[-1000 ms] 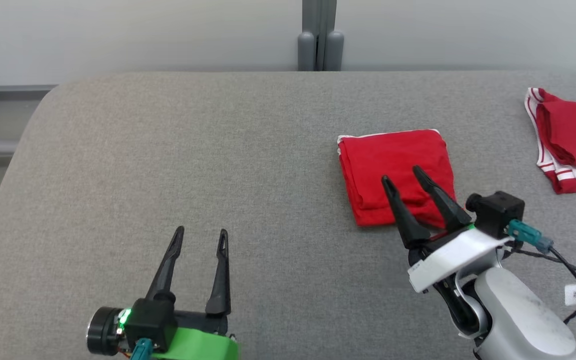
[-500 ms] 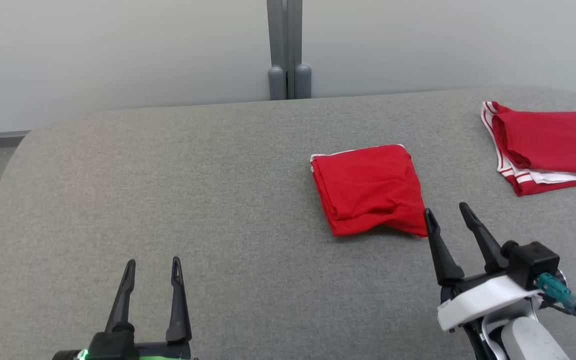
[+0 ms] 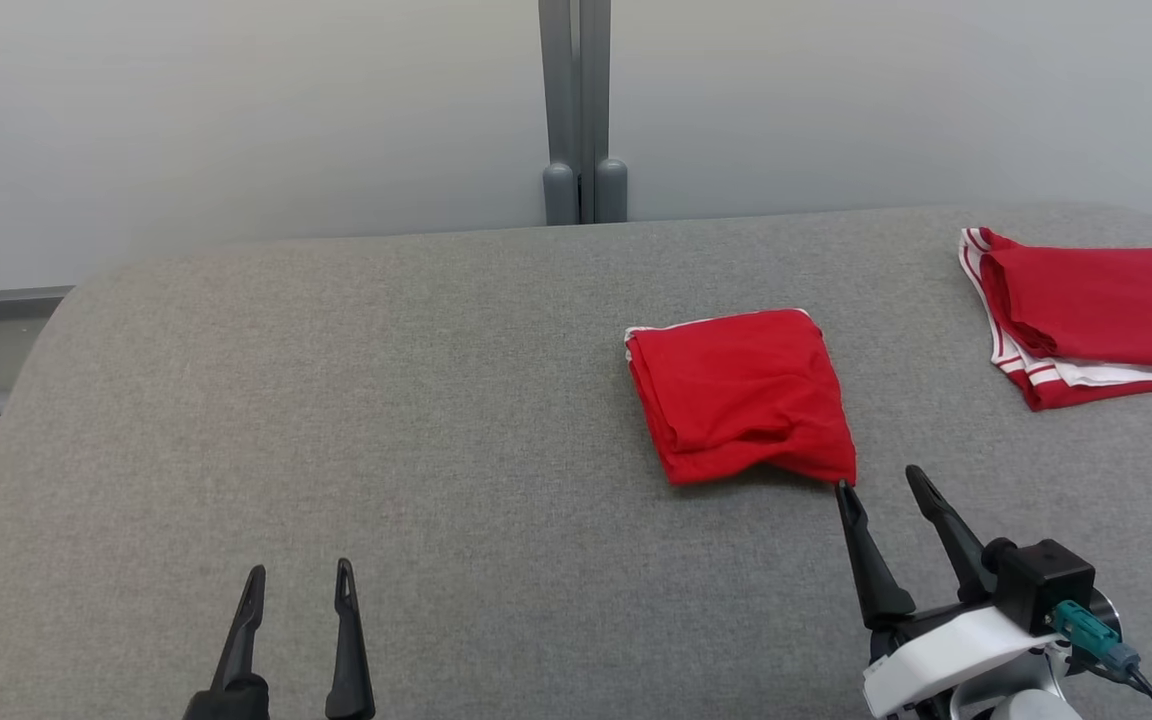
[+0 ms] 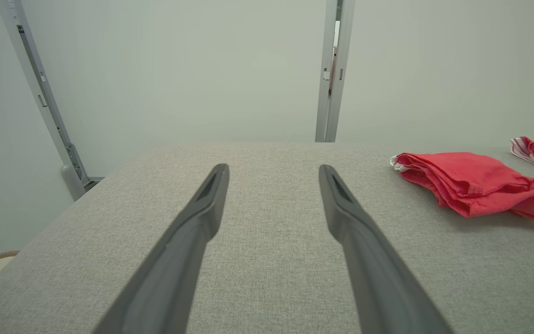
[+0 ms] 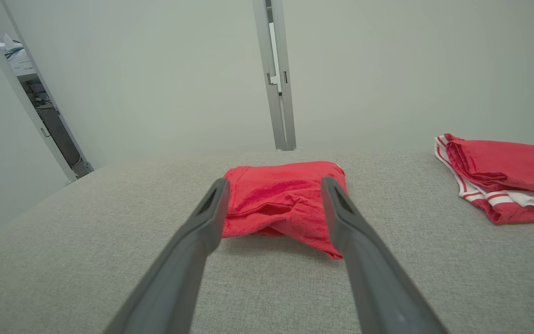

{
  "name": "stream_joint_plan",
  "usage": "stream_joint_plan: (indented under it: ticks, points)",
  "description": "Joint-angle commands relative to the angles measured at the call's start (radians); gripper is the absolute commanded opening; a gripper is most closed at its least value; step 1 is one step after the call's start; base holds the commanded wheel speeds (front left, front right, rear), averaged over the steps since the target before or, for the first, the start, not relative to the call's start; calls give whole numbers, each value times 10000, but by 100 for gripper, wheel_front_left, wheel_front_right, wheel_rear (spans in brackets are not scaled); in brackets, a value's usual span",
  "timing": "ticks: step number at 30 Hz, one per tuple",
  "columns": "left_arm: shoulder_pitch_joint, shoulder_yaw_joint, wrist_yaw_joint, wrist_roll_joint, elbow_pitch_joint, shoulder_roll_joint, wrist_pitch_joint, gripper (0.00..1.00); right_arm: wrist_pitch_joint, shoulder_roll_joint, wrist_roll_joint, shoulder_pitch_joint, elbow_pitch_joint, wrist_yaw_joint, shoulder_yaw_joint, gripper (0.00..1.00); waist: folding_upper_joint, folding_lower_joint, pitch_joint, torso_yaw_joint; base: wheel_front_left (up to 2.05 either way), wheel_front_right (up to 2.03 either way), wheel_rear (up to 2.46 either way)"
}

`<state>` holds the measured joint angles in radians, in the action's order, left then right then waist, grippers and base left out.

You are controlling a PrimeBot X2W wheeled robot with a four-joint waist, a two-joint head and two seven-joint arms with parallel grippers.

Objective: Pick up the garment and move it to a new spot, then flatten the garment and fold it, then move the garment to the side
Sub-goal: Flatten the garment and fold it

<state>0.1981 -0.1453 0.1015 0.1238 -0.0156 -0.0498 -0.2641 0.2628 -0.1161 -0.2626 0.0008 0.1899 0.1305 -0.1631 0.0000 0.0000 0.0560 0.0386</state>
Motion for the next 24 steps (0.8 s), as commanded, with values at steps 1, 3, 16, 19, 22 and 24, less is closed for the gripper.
stream_joint_plan:
  ticks: [1, 3, 16, 19, 22, 24]
  points:
    - [149, 19, -42, -62, -45, -20, 4, 100, 20, 19, 41, 135, 1, 4, 23, 100, 0, 0, 18, 17, 0, 0, 0]
    - [162, 7, -70, -117, -63, -20, 4, 100, 20, 39, 40, 132, -2, 4, 45, 100, 0, 0, 27, 36, 0, 0, 0]
    - [166, -64, -137, -224, -68, -20, 4, 100, 20, 190, -48, 166, 5, 4, 139, 100, 0, 0, 97, 97, 0, 0, 0]
    - [200, -70, -137, -242, -56, -20, 4, 100, 21, 220, -15, 182, 1, 4, 150, 100, 0, 0, 125, 86, 0, 0, 0]
    - [202, -78, -124, -258, -25, -20, 4, 100, 20, 221, -32, 194, 13, 4, 168, 100, 0, 0, 133, 86, 0, 0, 0]
    - [219, -92, -117, -264, -10, -20, 4, 100, 21, 216, -53, 205, 28, 4, 188, 100, 0, 0, 139, 86, 0, 0, 0]
